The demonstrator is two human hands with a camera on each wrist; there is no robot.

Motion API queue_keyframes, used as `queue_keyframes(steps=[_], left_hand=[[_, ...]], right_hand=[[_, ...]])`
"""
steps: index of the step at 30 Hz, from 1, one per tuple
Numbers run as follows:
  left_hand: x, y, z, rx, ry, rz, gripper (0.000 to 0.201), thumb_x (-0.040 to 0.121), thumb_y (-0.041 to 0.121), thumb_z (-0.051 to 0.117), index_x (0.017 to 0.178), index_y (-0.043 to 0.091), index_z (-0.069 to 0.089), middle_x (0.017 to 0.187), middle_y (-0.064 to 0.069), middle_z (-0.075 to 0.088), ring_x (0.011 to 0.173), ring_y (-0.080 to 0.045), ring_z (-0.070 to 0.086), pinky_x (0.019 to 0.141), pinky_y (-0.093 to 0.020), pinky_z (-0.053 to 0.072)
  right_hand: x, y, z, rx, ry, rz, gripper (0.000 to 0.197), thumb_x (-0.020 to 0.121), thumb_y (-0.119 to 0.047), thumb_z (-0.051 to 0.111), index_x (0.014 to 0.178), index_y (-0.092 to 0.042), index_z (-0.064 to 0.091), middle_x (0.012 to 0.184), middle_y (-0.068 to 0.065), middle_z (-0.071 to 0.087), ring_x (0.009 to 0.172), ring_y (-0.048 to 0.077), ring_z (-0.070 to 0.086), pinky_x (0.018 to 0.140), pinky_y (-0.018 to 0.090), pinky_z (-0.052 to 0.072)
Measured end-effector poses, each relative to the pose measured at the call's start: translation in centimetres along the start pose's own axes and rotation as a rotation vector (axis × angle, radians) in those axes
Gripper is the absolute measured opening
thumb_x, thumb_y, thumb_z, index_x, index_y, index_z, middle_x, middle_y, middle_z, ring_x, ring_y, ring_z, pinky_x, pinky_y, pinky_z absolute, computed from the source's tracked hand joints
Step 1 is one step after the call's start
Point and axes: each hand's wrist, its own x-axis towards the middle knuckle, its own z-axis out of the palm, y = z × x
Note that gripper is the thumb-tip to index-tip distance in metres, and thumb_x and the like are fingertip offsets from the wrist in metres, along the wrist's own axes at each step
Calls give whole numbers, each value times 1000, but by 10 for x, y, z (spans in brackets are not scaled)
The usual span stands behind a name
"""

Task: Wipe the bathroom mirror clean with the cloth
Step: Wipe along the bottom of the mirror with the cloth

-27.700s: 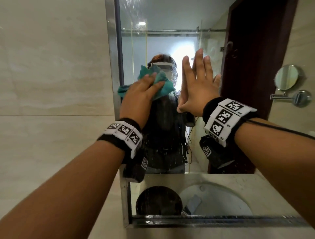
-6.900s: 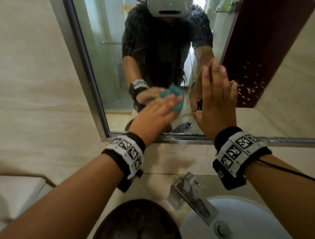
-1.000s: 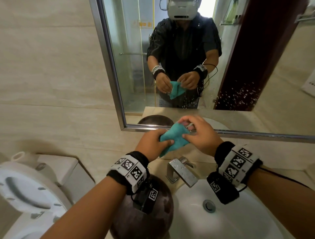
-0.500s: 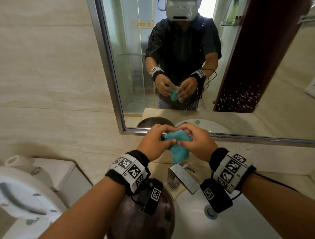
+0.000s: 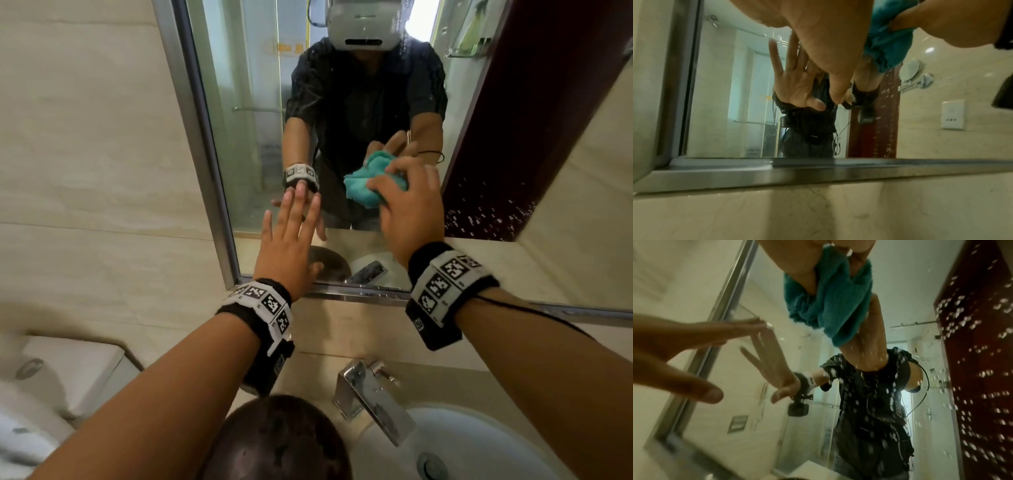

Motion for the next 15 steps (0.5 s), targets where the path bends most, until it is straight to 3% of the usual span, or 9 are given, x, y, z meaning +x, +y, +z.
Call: queue_keyframes(steps=[1, 3, 7, 10, 12, 15], left_hand=[[2, -3, 7, 14, 10, 8, 115, 78, 46, 67, 146, 19, -23, 150, -7, -32, 140, -25, -26, 116, -49, -5], [6, -7, 21, 60, 42, 19, 123, 74, 49, 70, 143, 19, -27, 150, -7, -33, 139, -25, -28, 116, -52, -3], [12, -11, 37, 147, 113, 11, 124, 75, 48, 69, 142, 16, -30, 152, -10, -24, 140, -28, -21, 114, -53, -4], [16, -12, 49, 171, 230, 4, 110, 82, 37, 62, 145, 14, -25, 153, -12, -27, 143, -29, -14, 115, -56, 2], [18, -15, 58, 190, 309, 7, 106, 82, 28, 62, 147, 13, -20, 152, -11, -28, 143, -29, -13, 115, -56, 4], [19, -19, 63, 238, 317, 42, 112, 78, 34, 66, 147, 14, -20, 152, -10, -27, 142, -27, -16, 115, -54, -1]], right_hand=[[-8, 3, 11, -13, -10, -35, 28, 84, -27, 49, 105, -17, 66, 118, 13, 55, 109, 26, 46, 94, 30, 38], [-37, 11, 32, -153, -30, -222, 28, 82, -24, 62, 107, -13, 65, 121, 16, 54, 108, 32, 50, 95, 38, 43], [-68, 30, 45, -344, -238, -470, 47, 73, -23, 69, 118, -16, 63, 131, 9, 37, 117, 30, 38, 103, 44, 33], [-32, 25, 33, -303, -141, -566, 36, 77, -23, 67, 112, -18, 64, 127, 8, 45, 110, 28, 43, 97, 45, 40], [-1, 17, 27, -257, -11, -520, 31, 83, -22, 62, 114, -16, 63, 124, 9, 58, 105, 30, 53, 94, 46, 44], [-8, 15, 47, -194, 117, -507, 33, 87, -18, 61, 119, -15, 56, 126, 8, 60, 109, 30, 59, 90, 51, 48]])
